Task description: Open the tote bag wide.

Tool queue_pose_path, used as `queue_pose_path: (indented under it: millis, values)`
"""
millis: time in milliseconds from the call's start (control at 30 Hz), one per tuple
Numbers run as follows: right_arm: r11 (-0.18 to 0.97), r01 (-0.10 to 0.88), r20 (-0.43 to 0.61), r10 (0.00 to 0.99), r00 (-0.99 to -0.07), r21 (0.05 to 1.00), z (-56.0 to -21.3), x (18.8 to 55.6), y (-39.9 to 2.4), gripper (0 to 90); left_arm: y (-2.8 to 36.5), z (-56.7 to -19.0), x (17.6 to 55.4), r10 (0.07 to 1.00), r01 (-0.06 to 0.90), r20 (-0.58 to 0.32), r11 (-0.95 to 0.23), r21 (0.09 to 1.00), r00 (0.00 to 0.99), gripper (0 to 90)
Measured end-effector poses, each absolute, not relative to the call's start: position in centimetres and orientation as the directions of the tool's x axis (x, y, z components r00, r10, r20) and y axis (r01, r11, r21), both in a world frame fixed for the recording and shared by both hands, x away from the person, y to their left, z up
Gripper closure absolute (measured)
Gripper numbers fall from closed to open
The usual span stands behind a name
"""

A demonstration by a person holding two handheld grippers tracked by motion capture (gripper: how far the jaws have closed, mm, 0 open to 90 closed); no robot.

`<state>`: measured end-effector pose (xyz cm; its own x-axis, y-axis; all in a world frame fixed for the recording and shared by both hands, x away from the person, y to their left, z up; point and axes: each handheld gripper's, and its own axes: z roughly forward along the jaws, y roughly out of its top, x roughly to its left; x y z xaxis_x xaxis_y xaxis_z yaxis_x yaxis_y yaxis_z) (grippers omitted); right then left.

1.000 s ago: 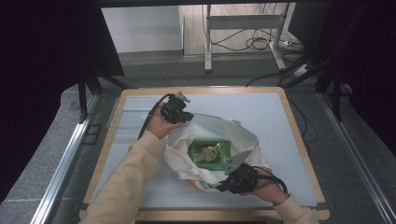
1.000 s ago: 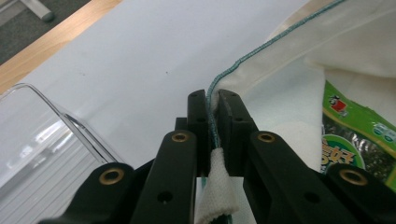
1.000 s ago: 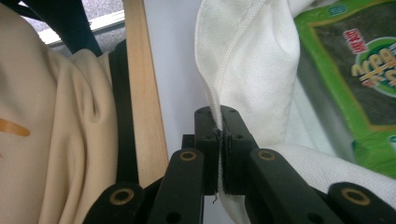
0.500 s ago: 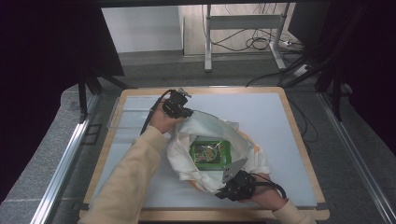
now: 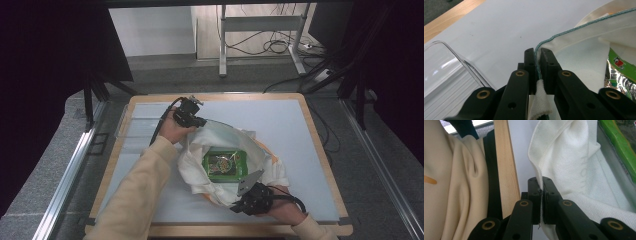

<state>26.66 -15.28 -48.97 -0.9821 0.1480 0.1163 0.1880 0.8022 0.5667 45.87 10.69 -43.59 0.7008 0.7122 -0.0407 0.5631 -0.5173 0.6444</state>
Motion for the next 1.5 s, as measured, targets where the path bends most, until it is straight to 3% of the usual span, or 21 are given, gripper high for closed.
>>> queue_pose_path:
  millis: [267, 333, 433, 467, 533, 600, 700, 1033, 1500]
  values:
    - [0.796, 0.190, 0.116, 0.151, -0.982, 0.574, -48.9, 26.7, -15.4, 81.9, 10.9, -43.4, 45.4, 0.698, 0.551, -0.044, -0.522, 0.651, 0.714, 83.2]
    - [0.792, 0.190, 0.110, 0.155, -0.982, 0.580, -48.7, 26.7, -15.4, 76.1, 11.1, -43.1, 44.9, 0.686, 0.543, -0.049, -0.527, 0.654, 0.726, 79.5]
    - [0.779, 0.191, 0.101, 0.163, -0.981, 0.597, -48.4, 26.5, -15.4, 68.3, 11.3, -42.6, 44.3, 0.681, 0.528, -0.046, -0.522, 0.670, 0.731, 66.6]
    - [0.772, 0.191, 0.090, 0.171, -0.981, 0.606, -48.2, 26.5, -15.5, 64.6, 11.5, -42.2, 43.9, 0.677, 0.516, -0.043, -0.517, 0.683, 0.735, 66.6]
    - [0.749, 0.207, 0.059, 0.219, -0.974, 0.630, -47.5, 26.6, -15.6, 52.5, 11.7, -41.7, 43.2, 0.669, 0.502, -0.042, -0.514, 0.696, 0.743, 54.8]
    - [0.742, 0.209, 0.054, 0.228, -0.972, 0.637, -47.3, 26.6, -15.7, 50.0, 11.9, -41.2, 42.5, 0.665, 0.490, -0.032, -0.516, 0.702, 0.746, 51.8]
    - [0.698, 0.240, 0.039, 0.290, -0.956, 0.674, -46.5, 26.9, -16.1, 36.9, 12.5, -40.7, 41.3, 0.657, 0.471, -0.023, -0.514, 0.717, 0.753, 44.8]
    - [0.608, 0.278, 0.045, 0.369, -0.928, 0.743, -44.7, 27.6, -17.2, 30.9, 14.4, -40.0, 37.3, 0.626, 0.435, -0.020, -0.518, 0.737, 0.780, 38.7]
    - [0.561, 0.323, 0.036, 0.461, -0.887, 0.762, -41.9, 30.4, -18.3, 33.0, 12.9, -40.1, 33.5, 0.578, 0.402, -0.010, -0.556, 0.728, 0.816, 43.6]
